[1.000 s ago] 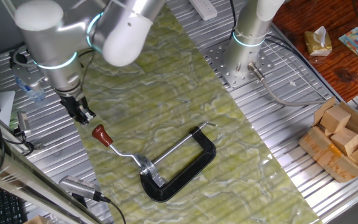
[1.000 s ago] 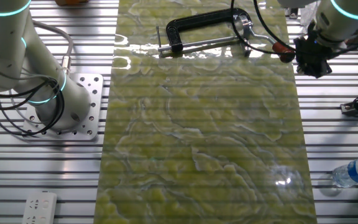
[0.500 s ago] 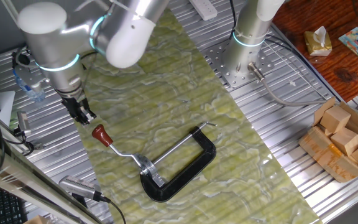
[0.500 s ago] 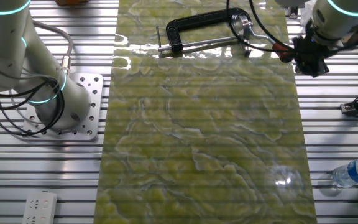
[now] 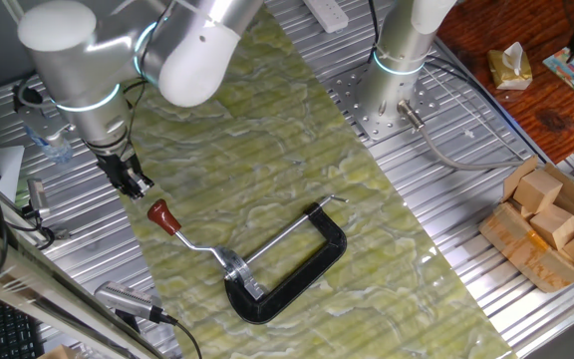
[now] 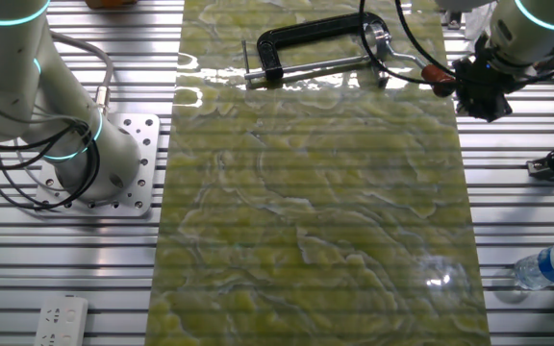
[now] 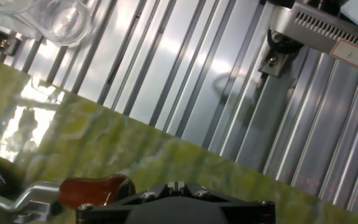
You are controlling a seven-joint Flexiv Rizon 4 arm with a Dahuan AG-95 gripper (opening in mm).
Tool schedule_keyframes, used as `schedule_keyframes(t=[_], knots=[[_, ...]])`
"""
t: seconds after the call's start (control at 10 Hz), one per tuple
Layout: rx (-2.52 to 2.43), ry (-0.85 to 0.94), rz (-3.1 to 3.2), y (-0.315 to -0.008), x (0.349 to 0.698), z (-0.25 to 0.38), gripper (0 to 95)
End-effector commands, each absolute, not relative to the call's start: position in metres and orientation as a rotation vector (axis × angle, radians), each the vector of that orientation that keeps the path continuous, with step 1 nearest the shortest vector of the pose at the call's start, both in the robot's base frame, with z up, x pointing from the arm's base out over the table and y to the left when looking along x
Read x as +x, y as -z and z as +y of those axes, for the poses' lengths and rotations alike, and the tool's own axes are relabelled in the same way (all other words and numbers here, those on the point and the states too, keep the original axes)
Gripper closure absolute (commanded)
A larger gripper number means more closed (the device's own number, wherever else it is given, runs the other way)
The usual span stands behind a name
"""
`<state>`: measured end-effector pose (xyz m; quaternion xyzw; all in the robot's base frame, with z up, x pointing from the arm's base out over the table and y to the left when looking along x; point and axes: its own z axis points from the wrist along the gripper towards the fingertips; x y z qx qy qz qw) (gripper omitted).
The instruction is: Pull up the lever
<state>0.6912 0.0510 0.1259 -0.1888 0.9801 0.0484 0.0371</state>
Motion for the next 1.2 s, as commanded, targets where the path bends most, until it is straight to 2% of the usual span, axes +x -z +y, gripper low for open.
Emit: schedule_keyframes(t=[0.1, 0.2, 0.7, 1.2], knots=[[-0.559, -0.119, 2.992, -0.127, 0.690, 0.051, 95.0], [-0.579, -0.111, 2.989, -0.131, 0.712, 0.057, 95.0], [-0.580, -0.091, 2.985, -0.126, 0.743, 0.068, 95.0], [-0.374, -0.114, 3.028, -0.115, 0.742, 0.110, 95.0]])
